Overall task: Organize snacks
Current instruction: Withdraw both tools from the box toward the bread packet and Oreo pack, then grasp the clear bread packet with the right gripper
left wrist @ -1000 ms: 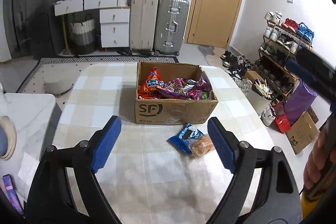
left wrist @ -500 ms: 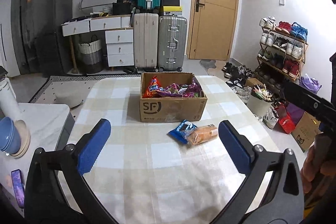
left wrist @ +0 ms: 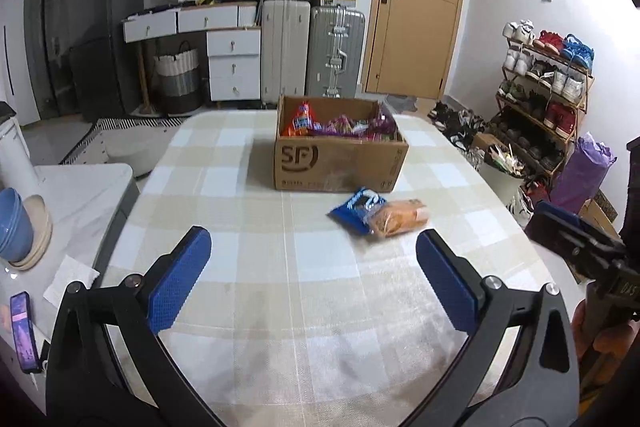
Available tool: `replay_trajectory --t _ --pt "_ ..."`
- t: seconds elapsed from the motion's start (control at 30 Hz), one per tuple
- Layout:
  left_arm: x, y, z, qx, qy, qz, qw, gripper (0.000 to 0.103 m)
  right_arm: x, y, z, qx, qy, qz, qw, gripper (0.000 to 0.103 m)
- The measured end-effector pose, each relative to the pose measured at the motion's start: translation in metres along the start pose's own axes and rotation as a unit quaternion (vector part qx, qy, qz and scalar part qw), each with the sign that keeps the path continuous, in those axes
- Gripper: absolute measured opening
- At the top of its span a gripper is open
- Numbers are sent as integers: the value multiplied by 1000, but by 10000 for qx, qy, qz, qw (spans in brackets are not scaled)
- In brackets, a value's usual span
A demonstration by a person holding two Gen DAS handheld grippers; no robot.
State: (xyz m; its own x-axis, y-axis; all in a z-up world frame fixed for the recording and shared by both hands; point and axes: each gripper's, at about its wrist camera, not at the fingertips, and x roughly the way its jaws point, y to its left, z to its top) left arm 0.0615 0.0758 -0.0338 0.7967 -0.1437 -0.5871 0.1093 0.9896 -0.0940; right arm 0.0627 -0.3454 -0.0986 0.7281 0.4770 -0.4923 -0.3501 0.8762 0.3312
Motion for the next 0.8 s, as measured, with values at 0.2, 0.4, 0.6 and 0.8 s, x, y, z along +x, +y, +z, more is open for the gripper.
replay_trajectory --t 0.2,0.4,0.6,0.8 --pt "41 -2 -7 70 273 -25 9996 102 37 -20 -13 145 516 -31 9986 100" --pt "89 0 -9 47 588 -53 9982 102 75 -51 -18 503 985 -20 9939 100" --pt "130 7 -11 -62 853 -82 9963 102 128 -90 -7 1513 1601 400 9746 100" --pt "153 10 -12 -105 1018 -93 9947 102 182 -124 6 2565 2045 759 9416 100"
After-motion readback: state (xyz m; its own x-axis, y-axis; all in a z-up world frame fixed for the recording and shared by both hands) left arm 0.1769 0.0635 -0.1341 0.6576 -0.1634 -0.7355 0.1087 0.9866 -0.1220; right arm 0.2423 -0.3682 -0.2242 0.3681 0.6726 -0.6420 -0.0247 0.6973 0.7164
